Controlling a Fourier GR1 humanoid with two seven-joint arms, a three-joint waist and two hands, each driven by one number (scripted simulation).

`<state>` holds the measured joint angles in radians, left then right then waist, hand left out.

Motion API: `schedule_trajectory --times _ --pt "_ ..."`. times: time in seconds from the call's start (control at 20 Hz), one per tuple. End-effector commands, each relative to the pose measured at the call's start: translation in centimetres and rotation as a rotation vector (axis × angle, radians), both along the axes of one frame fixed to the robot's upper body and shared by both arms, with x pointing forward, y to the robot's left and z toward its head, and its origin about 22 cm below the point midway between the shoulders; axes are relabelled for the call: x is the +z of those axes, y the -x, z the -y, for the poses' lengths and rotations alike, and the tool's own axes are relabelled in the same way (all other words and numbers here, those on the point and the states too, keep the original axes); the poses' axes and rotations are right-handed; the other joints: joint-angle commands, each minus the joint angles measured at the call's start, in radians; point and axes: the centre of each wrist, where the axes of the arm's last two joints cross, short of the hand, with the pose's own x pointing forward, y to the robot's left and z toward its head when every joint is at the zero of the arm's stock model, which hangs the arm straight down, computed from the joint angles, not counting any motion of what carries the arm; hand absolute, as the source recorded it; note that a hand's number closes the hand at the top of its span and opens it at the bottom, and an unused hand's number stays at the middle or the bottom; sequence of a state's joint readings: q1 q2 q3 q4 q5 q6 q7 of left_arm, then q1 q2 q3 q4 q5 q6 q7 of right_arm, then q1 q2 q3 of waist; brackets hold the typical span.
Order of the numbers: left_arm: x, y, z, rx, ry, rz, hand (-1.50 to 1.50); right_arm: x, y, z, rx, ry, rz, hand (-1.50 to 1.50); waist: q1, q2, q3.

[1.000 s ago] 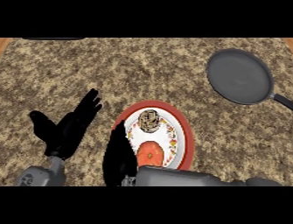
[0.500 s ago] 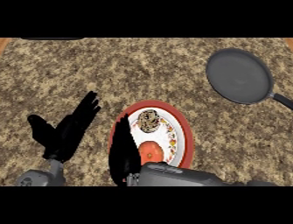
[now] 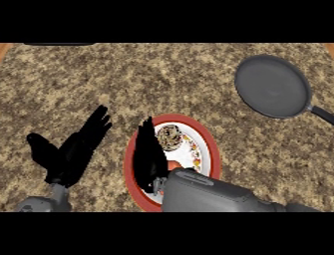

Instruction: Pick the cupcake from the plate and place it in the pan

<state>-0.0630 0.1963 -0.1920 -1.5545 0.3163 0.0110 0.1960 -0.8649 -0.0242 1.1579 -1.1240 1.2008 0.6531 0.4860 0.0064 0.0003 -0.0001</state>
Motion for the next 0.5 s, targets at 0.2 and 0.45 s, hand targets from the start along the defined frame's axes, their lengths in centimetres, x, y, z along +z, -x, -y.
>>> schedule_trajectory --times 0.2,0.45 --pt "-0.8 -0.1 -0.1 0.019 -0.009 -0.002 0.00 -0.8 -2.2 1.3 0.036 0.013 0.002 1.50 -0.002 0.000 0.000" --pt "-0.8 0.7 0.9 0.013 -0.002 0.001 0.00 -2.8 -3.0 2.4 0.176 0.017 0.022 1.50 0.004 0.001 0.000"
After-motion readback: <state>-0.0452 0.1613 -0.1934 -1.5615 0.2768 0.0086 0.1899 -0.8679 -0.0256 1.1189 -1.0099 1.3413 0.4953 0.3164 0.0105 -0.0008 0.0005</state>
